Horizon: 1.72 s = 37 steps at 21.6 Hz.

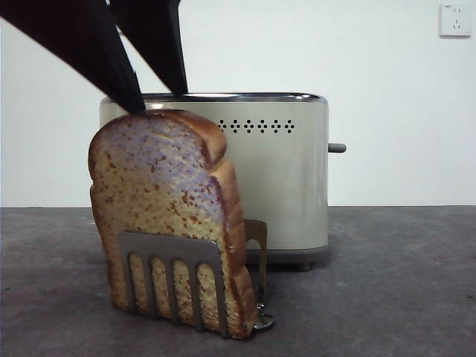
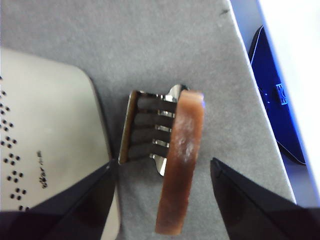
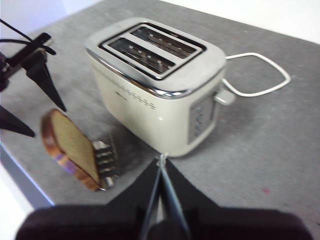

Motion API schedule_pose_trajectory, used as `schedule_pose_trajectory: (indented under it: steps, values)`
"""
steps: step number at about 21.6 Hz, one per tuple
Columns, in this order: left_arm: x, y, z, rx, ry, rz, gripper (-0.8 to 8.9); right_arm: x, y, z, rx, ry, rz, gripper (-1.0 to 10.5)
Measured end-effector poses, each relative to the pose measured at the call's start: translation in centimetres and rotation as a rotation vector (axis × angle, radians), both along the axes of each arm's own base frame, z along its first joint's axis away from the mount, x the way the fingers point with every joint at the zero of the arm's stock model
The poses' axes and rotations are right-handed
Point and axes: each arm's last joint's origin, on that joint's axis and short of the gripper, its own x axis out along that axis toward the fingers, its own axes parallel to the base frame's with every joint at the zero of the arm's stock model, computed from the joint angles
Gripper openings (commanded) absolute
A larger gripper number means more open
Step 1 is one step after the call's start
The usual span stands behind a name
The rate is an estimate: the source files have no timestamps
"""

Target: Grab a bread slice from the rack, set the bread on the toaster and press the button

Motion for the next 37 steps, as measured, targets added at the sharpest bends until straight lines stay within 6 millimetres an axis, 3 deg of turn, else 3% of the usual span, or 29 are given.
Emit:
schedule_pose_trajectory:
  steps: [5, 9, 12, 20, 28, 37]
  values:
    - [0.9, 0.0, -0.7, 0.026, 0.026, 0.041, 2.95, -0.2, 0.1, -0.5, -0.066, 0.04, -0.007, -0.1]
    - [1.3, -0.2, -1.3, 0.044, 0.043, 0.05, 1.65, -0.2, 0.3, -0.7, -0.093, 0.059, 0.01, -0.1]
    - [1.4, -0.4, -1.6, 0.054, 0.055, 0.051, -0.07, -0.2, 0.4, -0.7, -0.098, 0.059, 0.02, -0.1]
    - [1.1, 0.0, -1.0, 0.046, 0.036, 0.029, -0.13, -0.2, 0.4, -0.7, -0.099, 0.059, 0.02, -0.1]
    - [-1.6, 3.1, 4.0, -0.046, -0.094, 0.043, -0.13, 0.6, 0.3, -1.0, -0.145, 0.096, -0.033, -0.1]
    - [-2.3, 4.2, 14.3, -0.213, -0.324, 0.22, -0.13, 2.7, 0.5, -1.9, -0.18, 0.196, -0.034, 0.0]
